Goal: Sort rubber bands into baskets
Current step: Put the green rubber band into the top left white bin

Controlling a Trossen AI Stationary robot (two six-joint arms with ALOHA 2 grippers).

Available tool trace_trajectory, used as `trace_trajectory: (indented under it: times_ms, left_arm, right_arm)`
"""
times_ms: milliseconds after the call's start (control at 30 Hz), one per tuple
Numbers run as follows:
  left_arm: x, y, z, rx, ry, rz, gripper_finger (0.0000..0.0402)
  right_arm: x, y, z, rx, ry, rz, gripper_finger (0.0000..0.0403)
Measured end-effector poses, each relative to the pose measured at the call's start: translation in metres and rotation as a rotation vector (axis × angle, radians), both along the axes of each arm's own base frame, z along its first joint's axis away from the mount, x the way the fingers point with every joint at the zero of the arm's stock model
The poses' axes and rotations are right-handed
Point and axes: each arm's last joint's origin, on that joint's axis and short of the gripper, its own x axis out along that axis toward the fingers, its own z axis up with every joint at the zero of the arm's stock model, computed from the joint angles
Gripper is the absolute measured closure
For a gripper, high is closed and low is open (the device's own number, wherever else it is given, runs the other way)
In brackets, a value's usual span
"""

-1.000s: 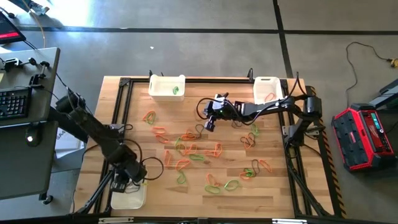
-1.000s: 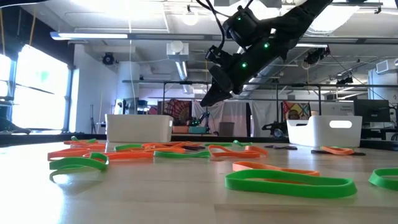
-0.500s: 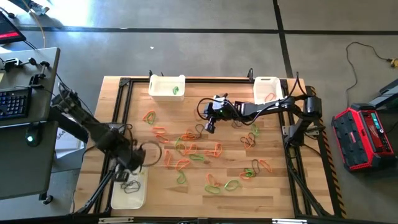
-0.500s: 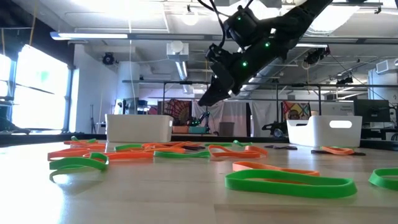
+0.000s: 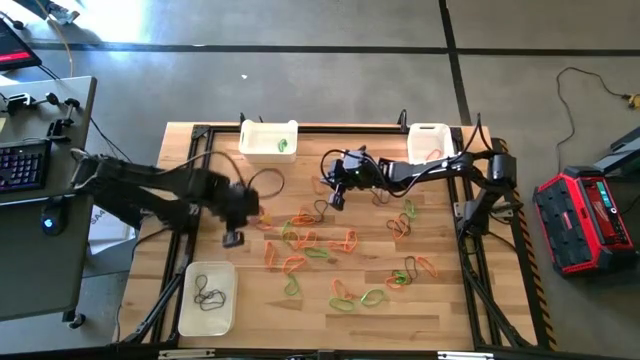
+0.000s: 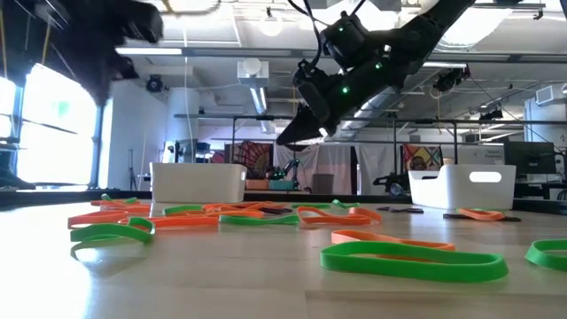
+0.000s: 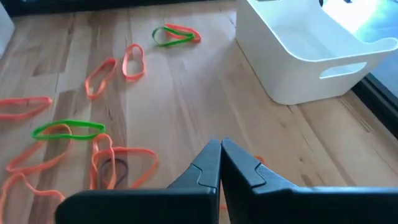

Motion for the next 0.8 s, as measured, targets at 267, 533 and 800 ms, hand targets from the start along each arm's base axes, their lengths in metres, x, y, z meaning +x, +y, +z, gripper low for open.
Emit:
trace_trajectory:
  times_ms: [267, 533, 800]
  left_arm:
    - [0.009, 0.051, -0.018, 0.139, 0.1, 0.042, 0.0401]
    - [0.023, 0.07, -0.047, 0.158, 0.267, -0.091, 0.0363]
    - [0.017, 0.075, -0.078, 0.173, 0.432, -0.187, 0.0288]
  right_arm:
    - [0.002, -0.007, -0.002, -0.01, -0.021, 0.001, 0.0403]
    - [0.001, -0.009, -0.005, -0.006, -0.008, -0.003, 0.0403]
    - [0.001, -0.009, -0.005, -0.007, 0.0, -0.001, 0.0403]
